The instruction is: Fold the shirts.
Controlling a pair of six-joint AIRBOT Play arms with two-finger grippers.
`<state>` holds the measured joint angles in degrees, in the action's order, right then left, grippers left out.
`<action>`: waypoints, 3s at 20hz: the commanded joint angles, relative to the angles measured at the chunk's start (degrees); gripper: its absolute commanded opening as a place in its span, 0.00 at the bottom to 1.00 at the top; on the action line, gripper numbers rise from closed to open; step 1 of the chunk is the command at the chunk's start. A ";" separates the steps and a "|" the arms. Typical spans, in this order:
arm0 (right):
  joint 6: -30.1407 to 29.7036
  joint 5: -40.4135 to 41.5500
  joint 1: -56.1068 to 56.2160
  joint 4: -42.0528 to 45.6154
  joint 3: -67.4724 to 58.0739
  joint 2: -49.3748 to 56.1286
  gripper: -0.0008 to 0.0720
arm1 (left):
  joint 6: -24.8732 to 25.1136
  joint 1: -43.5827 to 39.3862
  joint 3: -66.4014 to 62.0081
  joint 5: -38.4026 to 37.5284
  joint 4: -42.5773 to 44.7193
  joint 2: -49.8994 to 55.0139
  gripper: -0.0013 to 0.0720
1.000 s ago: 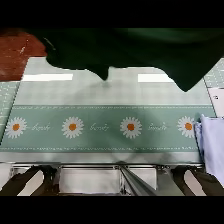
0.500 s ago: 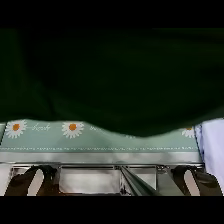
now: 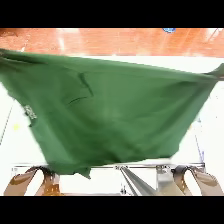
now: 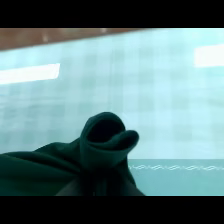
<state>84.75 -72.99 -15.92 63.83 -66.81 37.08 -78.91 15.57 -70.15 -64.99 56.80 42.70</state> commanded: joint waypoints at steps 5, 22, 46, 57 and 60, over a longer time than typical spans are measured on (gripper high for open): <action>-12.26 19.28 0.09 -24.44 6.27 32.50 0.04 | 0.61 -9.25 6.97 25.66 -1.81 26.21 0.04; -9.29 -7.61 -13.40 -5.05 -3.04 38.07 0.58 | 4.76 10.14 -0.13 -16.15 -12.79 32.41 0.71; -15.04 4.79 -13.86 -18.27 38.49 13.53 0.58 | 1.92 15.93 42.40 -1.01 -10.80 27.19 0.71; -3.98 0.57 -27.82 -4.35 44.17 13.53 0.58 | 3.45 9.03 42.27 1.09 -12.85 28.20 0.04; -3.98 2.01 -26.84 -4.31 44.92 14.01 0.58 | 3.80 9.03 42.29 1.01 -12.85 28.20 0.04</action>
<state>79.31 -71.37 -42.89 57.74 -23.38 50.78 -75.64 24.80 -27.81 -63.79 44.07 70.85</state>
